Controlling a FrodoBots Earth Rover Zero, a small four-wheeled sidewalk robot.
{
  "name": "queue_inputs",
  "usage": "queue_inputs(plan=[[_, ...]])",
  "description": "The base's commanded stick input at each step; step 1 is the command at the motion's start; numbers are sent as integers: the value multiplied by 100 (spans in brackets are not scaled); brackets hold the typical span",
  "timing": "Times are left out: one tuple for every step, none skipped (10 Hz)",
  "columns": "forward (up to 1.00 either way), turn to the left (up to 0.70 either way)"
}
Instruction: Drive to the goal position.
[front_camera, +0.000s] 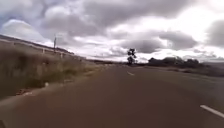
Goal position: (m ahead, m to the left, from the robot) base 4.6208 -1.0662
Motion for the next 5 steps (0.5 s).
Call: queue_inputs(plan=[[70,1],[70,1],[70,1],[70,1],[70,1]])
